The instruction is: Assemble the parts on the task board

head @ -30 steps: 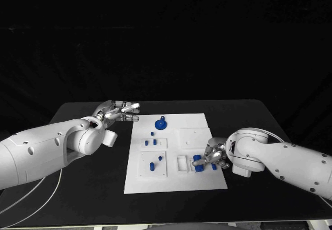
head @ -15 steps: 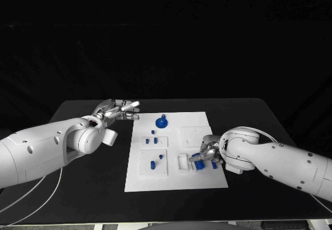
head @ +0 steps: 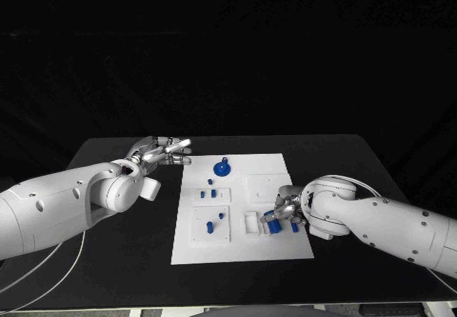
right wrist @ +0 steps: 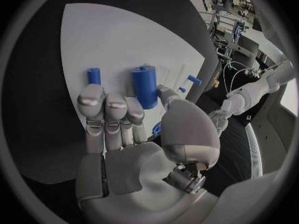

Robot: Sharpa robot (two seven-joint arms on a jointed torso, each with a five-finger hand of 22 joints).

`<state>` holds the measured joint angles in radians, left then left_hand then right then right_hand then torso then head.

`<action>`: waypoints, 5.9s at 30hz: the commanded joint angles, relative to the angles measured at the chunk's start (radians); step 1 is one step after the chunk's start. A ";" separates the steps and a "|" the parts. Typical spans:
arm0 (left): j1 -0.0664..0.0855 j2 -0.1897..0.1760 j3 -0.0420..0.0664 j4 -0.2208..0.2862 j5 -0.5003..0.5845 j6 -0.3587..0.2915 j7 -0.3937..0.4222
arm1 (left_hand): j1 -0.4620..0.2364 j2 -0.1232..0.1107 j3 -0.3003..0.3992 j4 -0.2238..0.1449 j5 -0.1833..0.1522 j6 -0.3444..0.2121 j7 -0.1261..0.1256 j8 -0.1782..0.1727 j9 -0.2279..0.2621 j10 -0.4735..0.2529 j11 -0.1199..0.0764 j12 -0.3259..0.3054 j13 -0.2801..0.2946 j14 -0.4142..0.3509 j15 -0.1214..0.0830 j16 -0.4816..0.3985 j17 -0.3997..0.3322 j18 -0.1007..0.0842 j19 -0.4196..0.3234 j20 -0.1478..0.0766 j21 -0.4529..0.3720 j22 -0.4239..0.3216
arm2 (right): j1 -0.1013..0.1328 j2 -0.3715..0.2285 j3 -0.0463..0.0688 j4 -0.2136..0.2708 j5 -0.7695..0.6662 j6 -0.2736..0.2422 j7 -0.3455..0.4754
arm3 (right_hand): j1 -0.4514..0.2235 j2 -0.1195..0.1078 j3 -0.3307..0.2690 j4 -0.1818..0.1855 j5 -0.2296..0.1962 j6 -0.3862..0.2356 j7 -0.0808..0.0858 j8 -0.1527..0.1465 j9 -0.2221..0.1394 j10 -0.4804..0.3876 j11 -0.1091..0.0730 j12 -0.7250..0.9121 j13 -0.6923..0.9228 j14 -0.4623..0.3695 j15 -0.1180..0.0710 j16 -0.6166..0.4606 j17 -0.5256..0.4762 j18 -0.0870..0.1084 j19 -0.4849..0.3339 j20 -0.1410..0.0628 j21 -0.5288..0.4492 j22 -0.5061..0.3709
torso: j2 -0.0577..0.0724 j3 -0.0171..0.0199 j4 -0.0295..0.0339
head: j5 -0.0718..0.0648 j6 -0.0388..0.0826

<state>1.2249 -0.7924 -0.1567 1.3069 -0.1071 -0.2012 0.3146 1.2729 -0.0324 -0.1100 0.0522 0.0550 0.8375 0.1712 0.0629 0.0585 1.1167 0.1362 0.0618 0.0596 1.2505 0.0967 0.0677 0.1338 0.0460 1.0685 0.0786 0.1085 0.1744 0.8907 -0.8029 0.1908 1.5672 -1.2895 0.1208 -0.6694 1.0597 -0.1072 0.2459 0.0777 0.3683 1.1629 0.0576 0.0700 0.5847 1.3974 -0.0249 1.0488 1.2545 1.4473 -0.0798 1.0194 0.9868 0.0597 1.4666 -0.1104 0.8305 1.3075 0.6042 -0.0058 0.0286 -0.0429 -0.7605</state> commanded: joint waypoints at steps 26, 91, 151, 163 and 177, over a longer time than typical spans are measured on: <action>-0.002 0.009 0.001 -0.023 0.011 0.037 0.004 | 0.009 0.026 -0.007 -0.045 -0.001 0.022 -0.002 -0.001 0.000 -0.013 0.000 -0.002 0.001 -0.012 0.003 -0.002 0.006 0.001 -0.004 0.007 0.014 -0.018 | 0.075 0.014 -0.011 -0.013 0.312 0.039 -0.034 | -0.004 0.065 0.058 -0.150 -0.123 0.066 -0.021 -0.007 -0.457 -0.006 -0.017 -0.031 -0.016 0.001 -0.013 -0.026 -0.013 -0.015 0.015 -0.003 -0.015 0.102 | 0.007 0.0009 0.0008 | 0.021 -0.001; -0.002 0.015 0.000 -0.025 0.006 0.063 -0.018 | -0.016 0.036 -0.012 -0.035 0.000 -0.003 0.002 -0.003 -0.001 -0.025 0.004 -0.002 0.001 -0.021 0.007 -0.002 0.007 0.003 -0.010 0.010 0.026 -0.038 | 0.086 0.115 -0.072 -0.044 0.064 0.051 -0.023 | -0.052 0.053 -0.199 0.125 -0.320 0.096 -0.027 -0.006 -0.448 0.006 -0.027 -0.053 -0.007 0.005 -0.020 -0.040 0.002 -0.022 0.021 -0.014 -0.017 0.103 | 0.011 0.0021 0.0029 | 0.029 0.005; -0.002 0.012 0.000 -0.025 0.005 0.071 -0.034 | -0.022 0.032 -0.010 -0.017 -0.002 -0.013 0.003 -0.002 -0.001 -0.030 0.006 -0.002 0.001 -0.022 0.008 -0.002 0.007 0.004 -0.011 0.011 0.031 -0.048 | 0.085 0.054 -0.072 0.027 0.076 0.011 0.016 | -0.011 0.077 -0.274 0.101 -0.320 0.098 -0.028 -0.005 -0.444 0.011 -0.028 -0.058 0.000 0.006 -0.021 -0.048 0.007 -0.022 0.023 -0.015 -0.016 0.103 | 0.012 0.0028 0.0035 | 0.040 -0.004; -0.002 0.011 0.000 -0.026 0.005 0.071 -0.035 | -0.019 0.032 -0.008 -0.015 -0.001 -0.014 0.003 -0.002 -0.001 -0.030 0.006 -0.002 0.001 -0.022 0.008 -0.002 0.007 0.004 -0.011 0.011 0.033 -0.051 | 0.084 0.025 -0.071 0.040 0.088 0.049 0.081 | 0.021 -0.004 -0.213 0.103 -0.320 0.106 -0.029 -0.005 -0.446 0.015 -0.027 -0.056 0.001 0.008 -0.020 -0.046 0.009 -0.022 0.024 -0.014 -0.008 0.105 | 0.012 0.0028 0.0030 | 0.039 -0.004; -0.002 0.011 0.000 -0.028 0.005 0.069 -0.038 | -0.019 0.032 -0.008 -0.015 -0.001 -0.014 0.003 -0.002 -0.001 -0.030 0.006 -0.002 0.001 -0.022 0.008 -0.002 0.007 0.004 -0.011 0.011 0.033 -0.051 | 0.074 0.002 -0.070 0.046 0.113 0.072 0.126 | 0.000 0.040 -0.311 0.110 -0.318 0.102 -0.029 -0.006 -0.438 0.015 -0.026 -0.051 0.002 0.008 -0.019 -0.043 0.008 -0.020 0.025 -0.011 -0.003 0.106 | 0.012 0.0025 0.0035 | 0.038 -0.001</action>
<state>1.2248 -0.7826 -0.1567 1.2776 -0.1040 -0.1423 0.2737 1.2604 0.0001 -0.1170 0.0321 0.0550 0.8321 0.1730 0.0629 0.0588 1.0934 0.1414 0.0618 0.0595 1.2360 0.1038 0.0678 0.1391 0.0460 1.0614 0.0856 0.1368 0.1243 0.9670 -0.7999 0.1210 1.6102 -1.1894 0.1598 -0.5806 1.0599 -0.0749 -0.0617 0.1877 0.0504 1.2621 0.0289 0.0588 0.1464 1.4064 -0.0483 0.9939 1.2565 1.4532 -0.0939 0.9718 0.9955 0.0454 1.4666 -0.1176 0.8231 1.3079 0.6156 -0.0032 0.0319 -0.0053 -0.7609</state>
